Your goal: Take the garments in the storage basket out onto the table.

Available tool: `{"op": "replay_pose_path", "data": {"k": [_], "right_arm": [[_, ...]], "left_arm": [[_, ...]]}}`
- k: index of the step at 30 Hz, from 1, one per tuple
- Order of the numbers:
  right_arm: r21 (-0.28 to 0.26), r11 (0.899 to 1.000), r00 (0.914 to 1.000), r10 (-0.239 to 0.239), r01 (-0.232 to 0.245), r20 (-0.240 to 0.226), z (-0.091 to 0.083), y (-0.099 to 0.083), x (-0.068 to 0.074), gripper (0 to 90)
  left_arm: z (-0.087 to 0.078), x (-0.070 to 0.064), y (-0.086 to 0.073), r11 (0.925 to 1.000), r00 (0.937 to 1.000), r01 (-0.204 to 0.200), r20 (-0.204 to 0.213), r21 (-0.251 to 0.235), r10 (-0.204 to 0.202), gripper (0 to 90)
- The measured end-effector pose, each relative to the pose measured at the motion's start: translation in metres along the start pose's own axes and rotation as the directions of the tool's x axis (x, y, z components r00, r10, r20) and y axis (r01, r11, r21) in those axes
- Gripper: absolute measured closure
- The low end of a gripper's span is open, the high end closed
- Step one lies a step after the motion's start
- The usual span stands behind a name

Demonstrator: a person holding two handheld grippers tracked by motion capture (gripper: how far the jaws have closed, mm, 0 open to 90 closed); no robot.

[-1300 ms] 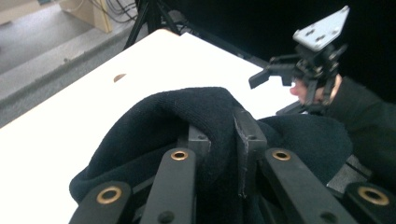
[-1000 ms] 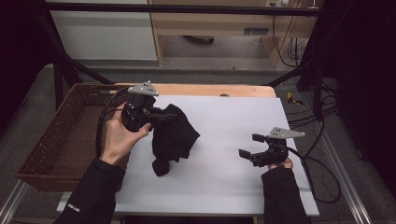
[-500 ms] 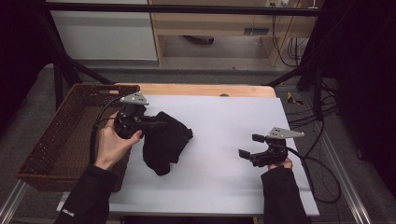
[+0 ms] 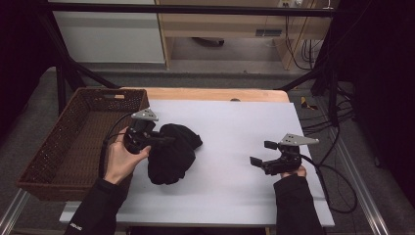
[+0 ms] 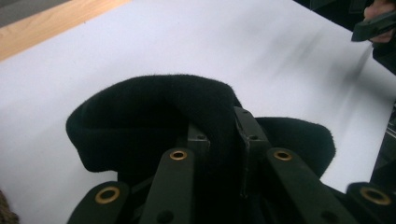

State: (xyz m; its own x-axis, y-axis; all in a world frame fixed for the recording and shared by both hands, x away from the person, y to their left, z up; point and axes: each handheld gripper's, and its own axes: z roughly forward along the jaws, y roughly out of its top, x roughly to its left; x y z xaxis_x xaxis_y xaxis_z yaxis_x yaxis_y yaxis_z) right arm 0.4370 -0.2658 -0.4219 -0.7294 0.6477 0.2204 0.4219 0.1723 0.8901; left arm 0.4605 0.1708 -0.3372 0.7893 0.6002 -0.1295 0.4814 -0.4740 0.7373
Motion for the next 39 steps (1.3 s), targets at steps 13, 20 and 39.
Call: {"op": "replay_pose_path", "data": {"k": [13,20,39], "right_arm": [[0.001,1.000,1.0000,-0.001,0.001,0.001,0.000,0.000,0.000,3.4],[0.001,1.000,1.0000,0.000,0.000,0.000,0.000,0.000,0.000,3.4],[-0.002,1.000,1.0000,0.001,-0.001,-0.002,0.000,0.000,0.000,3.4]], "left_arm": [[0.023,-0.003,-0.020,0.9989,0.9999,-0.004,-0.009,0.047,0.004,76.6],[0.030,-0.003,-0.030,0.9983,0.9997,-0.010,-0.020,0.057,0.011,69.3],[-0.023,-0.006,-0.015,0.9895,0.9941,-0.008,-0.108,-0.144,-0.008,8.8]]}}
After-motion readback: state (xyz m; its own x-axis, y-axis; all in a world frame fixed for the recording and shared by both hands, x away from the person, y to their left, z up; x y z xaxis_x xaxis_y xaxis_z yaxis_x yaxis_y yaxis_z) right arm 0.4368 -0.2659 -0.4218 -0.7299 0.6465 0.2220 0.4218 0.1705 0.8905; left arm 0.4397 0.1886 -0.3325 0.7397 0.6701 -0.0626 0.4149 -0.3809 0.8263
